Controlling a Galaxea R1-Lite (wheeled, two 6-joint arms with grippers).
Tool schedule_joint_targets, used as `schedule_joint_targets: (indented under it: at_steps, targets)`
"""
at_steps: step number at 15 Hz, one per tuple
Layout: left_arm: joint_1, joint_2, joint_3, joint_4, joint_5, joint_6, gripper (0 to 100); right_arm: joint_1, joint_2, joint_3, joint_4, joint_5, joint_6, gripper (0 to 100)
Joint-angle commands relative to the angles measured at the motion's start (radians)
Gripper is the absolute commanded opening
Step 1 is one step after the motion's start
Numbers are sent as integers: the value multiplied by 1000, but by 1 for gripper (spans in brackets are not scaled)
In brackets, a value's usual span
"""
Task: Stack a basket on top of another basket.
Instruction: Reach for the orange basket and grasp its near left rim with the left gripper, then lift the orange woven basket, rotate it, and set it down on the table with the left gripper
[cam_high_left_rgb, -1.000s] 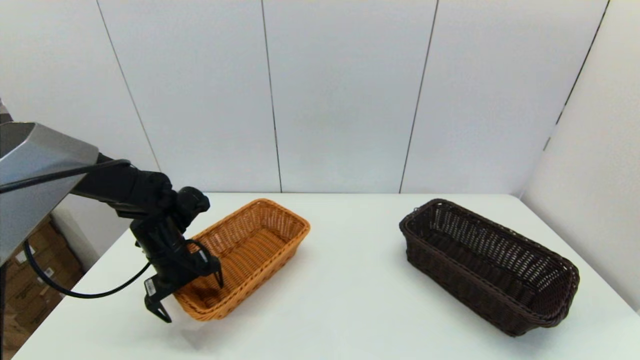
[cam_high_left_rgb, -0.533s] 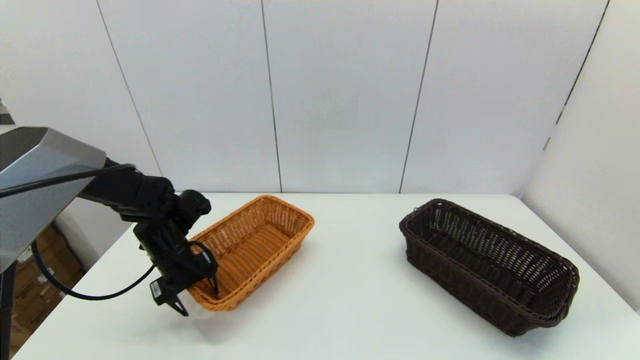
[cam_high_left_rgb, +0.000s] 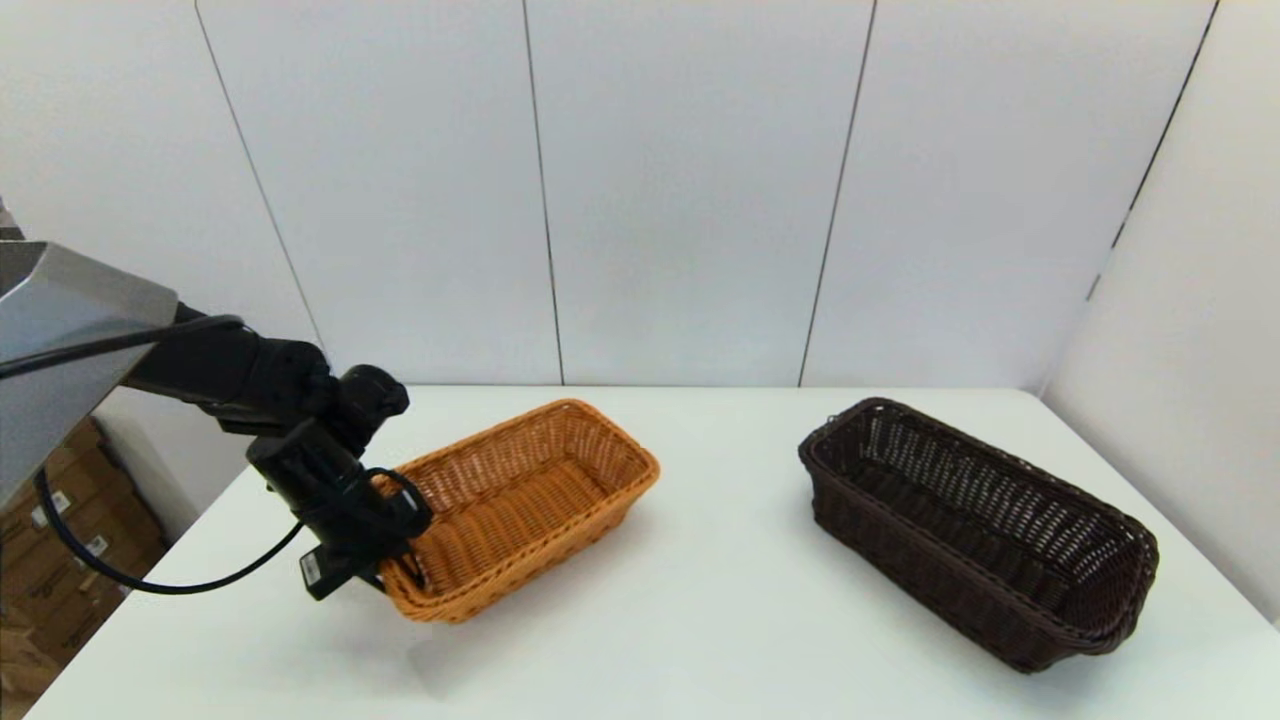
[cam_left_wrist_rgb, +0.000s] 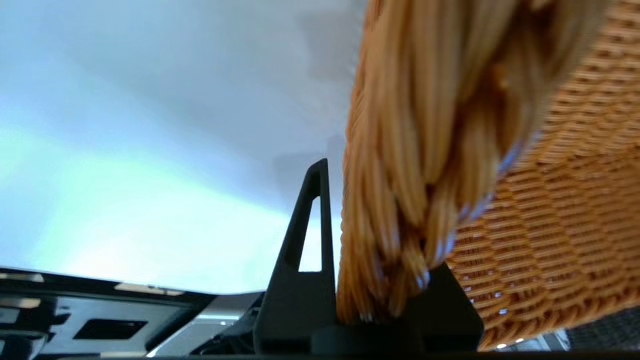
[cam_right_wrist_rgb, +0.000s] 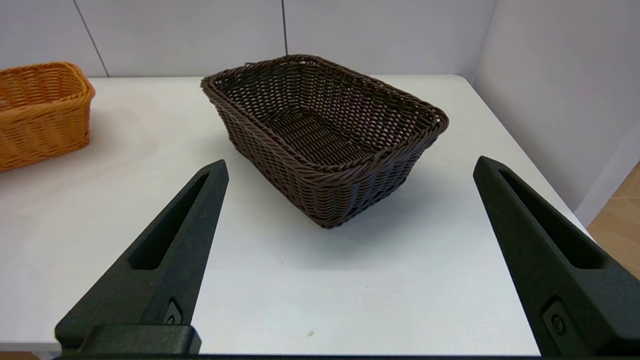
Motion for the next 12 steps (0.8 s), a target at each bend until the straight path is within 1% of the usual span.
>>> schedule_joint_targets:
  at_steps: [1, 3, 5, 7, 9, 12]
  targets:
    - [2, -117, -14, 8, -47, 9, 0, 0, 1, 0, -1, 0, 0, 100]
    - [2, -169, -60, 65, -59, 28, 0, 0, 1, 0, -1, 0, 0, 100]
    - [22, -217, -126, 126, -98, 57, 0, 0, 1, 0, -1, 0, -2, 100]
    - [34, -249, -197, 192, -116, 107, 0, 0, 1, 0, -1, 0, 0, 100]
    - [34, -252, -312, 303, -124, 186, 0, 0, 1, 0, -1, 0, 0, 100]
    - [32, -225, -451, 453, -145, 357, 0, 0, 1, 0, -1, 0, 0, 100]
